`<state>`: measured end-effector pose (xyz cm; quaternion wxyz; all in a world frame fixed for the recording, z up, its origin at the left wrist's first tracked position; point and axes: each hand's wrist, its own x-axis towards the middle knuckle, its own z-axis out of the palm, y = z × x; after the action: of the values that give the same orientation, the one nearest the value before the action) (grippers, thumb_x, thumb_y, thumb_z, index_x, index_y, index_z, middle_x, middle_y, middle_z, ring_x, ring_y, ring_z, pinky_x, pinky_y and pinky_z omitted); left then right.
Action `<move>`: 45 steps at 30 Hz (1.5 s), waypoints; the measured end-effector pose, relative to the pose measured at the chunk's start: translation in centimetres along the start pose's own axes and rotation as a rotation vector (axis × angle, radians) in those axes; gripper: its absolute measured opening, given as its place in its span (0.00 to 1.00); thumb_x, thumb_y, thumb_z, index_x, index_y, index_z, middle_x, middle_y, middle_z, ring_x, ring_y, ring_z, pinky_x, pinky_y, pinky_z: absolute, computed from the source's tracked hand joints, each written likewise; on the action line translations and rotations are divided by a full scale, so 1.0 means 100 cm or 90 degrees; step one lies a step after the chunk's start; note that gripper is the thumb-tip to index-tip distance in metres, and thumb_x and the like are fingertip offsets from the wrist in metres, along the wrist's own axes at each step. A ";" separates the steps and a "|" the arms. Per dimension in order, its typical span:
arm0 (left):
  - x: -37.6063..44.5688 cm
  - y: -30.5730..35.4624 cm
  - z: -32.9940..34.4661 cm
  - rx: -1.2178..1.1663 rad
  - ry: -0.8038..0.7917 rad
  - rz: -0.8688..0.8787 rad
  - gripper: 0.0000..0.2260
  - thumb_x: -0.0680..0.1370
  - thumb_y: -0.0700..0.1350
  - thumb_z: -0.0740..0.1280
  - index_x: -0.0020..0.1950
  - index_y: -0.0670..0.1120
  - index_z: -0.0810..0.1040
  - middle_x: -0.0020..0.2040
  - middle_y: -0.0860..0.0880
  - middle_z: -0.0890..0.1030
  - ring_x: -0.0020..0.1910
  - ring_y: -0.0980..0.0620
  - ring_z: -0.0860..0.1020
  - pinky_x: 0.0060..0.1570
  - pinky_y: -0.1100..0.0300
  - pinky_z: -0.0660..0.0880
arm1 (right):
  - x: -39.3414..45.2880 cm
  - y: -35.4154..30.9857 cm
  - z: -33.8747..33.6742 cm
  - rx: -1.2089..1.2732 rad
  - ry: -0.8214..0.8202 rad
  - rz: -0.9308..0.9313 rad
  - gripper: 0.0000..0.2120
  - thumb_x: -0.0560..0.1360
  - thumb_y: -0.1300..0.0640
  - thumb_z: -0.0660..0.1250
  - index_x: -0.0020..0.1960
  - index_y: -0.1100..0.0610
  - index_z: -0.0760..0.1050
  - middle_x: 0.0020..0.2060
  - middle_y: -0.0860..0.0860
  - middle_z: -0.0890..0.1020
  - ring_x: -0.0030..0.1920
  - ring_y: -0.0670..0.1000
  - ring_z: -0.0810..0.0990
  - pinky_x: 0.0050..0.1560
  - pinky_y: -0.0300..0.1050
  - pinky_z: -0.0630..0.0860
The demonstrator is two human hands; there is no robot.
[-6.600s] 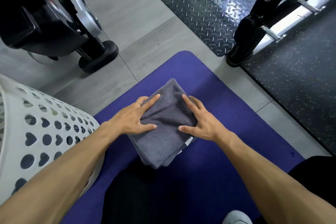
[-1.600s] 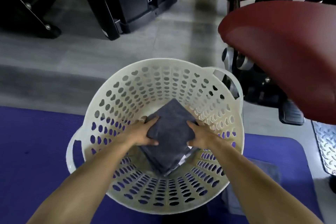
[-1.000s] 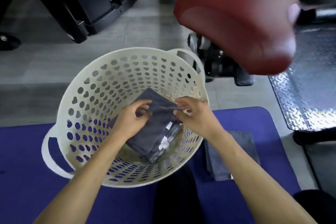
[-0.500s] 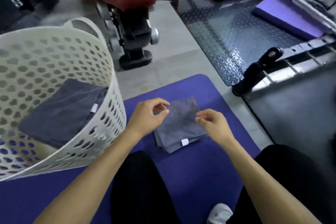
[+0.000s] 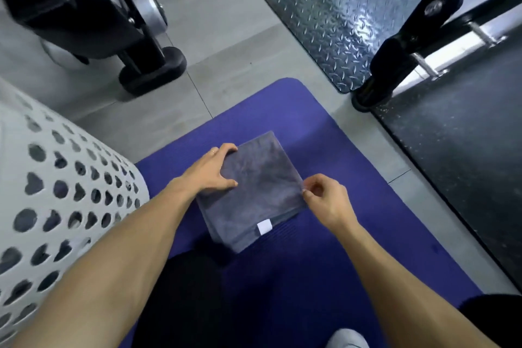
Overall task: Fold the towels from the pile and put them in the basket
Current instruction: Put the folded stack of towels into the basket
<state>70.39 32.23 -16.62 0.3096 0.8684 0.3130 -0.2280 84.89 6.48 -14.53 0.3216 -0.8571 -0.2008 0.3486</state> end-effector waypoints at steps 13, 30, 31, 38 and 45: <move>0.005 -0.012 0.006 0.161 -0.032 -0.022 0.40 0.73 0.68 0.64 0.77 0.67 0.43 0.68 0.44 0.66 0.63 0.42 0.72 0.56 0.48 0.74 | 0.044 -0.008 0.044 -0.311 -0.197 -0.046 0.46 0.72 0.40 0.70 0.79 0.39 0.44 0.72 0.53 0.57 0.66 0.59 0.66 0.60 0.56 0.75; -0.140 0.086 -0.098 0.097 0.253 -0.092 0.34 0.76 0.59 0.68 0.77 0.67 0.53 0.63 0.47 0.72 0.61 0.43 0.75 0.55 0.50 0.72 | -0.047 -0.141 -0.053 -0.247 -0.034 -0.192 0.38 0.74 0.50 0.70 0.78 0.42 0.54 0.61 0.50 0.64 0.43 0.55 0.78 0.37 0.47 0.77; -0.156 0.091 -0.112 0.099 0.276 -0.096 0.34 0.76 0.58 0.68 0.77 0.67 0.54 0.62 0.47 0.72 0.61 0.43 0.75 0.55 0.51 0.72 | -0.056 -0.156 -0.061 -0.240 -0.031 -0.212 0.38 0.73 0.50 0.70 0.78 0.42 0.54 0.61 0.50 0.65 0.44 0.56 0.78 0.38 0.48 0.77; -0.273 0.097 -0.198 0.055 0.418 -0.105 0.37 0.70 0.59 0.73 0.76 0.65 0.60 0.63 0.46 0.76 0.63 0.44 0.75 0.60 0.50 0.74 | -0.124 -0.269 -0.094 -0.187 -0.062 -0.367 0.37 0.73 0.49 0.70 0.77 0.42 0.56 0.61 0.50 0.67 0.50 0.55 0.78 0.49 0.52 0.80; -0.393 0.020 -0.234 -0.117 0.517 -0.075 0.38 0.63 0.57 0.78 0.73 0.57 0.71 0.68 0.60 0.75 0.68 0.58 0.72 0.68 0.60 0.67 | -0.178 -0.360 -0.045 -0.088 -0.166 -0.496 0.38 0.69 0.54 0.75 0.75 0.45 0.63 0.61 0.50 0.68 0.60 0.51 0.74 0.56 0.37 0.69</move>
<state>49.01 31.12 23.82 0.2239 0.8371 0.4779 0.1442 71.80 20.19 21.21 0.3430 -0.6854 -0.5721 0.2921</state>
